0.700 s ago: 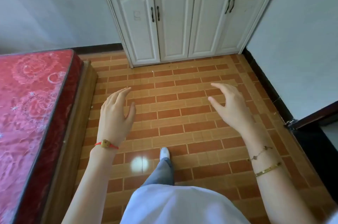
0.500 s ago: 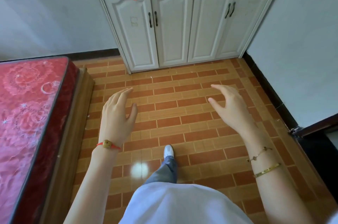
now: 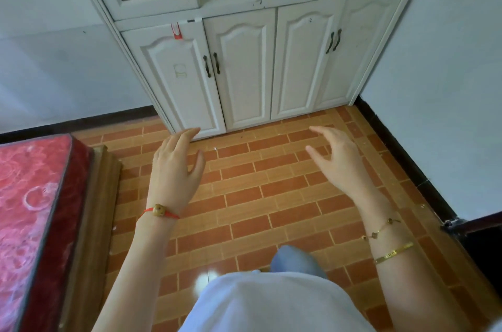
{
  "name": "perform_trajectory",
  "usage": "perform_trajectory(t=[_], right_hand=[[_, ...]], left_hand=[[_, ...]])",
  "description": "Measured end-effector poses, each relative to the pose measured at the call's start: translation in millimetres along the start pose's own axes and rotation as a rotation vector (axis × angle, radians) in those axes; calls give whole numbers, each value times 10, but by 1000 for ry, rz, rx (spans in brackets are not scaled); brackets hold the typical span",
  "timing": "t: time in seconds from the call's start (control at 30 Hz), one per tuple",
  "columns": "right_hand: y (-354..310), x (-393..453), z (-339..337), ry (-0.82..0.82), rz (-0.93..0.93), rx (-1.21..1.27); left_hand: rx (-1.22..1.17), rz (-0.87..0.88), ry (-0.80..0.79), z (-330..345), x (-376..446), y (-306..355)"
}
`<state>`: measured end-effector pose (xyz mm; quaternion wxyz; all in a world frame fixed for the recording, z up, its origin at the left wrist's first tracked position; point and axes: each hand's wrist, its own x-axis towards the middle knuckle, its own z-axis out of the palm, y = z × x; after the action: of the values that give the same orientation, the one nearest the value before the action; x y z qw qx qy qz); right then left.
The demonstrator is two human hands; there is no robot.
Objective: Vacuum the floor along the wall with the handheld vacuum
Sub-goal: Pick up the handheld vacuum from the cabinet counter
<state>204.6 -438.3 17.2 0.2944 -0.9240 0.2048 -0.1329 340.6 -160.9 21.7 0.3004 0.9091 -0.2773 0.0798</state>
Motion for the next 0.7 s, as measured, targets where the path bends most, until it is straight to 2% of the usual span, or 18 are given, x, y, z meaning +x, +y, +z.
perform_trajectory(t=[0.37,0.57,0.7], right_hand=[[457,1799,266,-12,45,8],[633,3195,202,-27,1,17],[694,4169,170,-48,-102,29]], left_hand=[[1,-23,-87,806,1712,-253],[-6,-60,-21,1135,2949,-219],[13,-80,35,1301,3701,-239]])
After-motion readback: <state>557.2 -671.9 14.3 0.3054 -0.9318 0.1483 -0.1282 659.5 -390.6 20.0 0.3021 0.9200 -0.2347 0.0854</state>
